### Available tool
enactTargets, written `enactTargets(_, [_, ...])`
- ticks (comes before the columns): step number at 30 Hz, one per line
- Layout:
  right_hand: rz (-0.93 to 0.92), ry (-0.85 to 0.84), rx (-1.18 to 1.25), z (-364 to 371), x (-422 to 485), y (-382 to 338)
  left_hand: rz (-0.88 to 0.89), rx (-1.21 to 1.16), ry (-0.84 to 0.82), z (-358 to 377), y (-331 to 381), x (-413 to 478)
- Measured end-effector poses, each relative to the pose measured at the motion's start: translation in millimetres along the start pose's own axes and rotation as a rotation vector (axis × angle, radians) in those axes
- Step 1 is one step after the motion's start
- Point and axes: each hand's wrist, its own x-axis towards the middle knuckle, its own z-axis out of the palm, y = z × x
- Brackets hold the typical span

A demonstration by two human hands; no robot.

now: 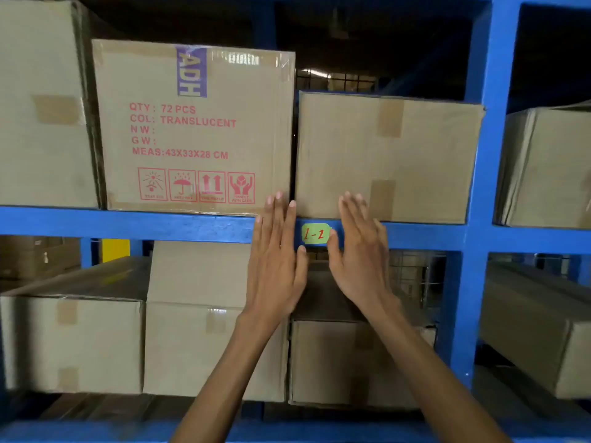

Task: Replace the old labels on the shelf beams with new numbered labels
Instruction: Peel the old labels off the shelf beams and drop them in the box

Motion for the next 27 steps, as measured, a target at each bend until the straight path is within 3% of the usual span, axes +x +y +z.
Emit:
enactTargets(9, [0.043, 0.082, -0.134, 29.1, -1.1, 3.0, -0.034, 0.070, -0.066, 32.4, -24.0, -15.6])
enactTargets(27, [0.027, 0.321, -0.018, 52.2, 4.8, 9.8, -0.037, 0.124, -0.043, 59.5, -45.5, -23.7])
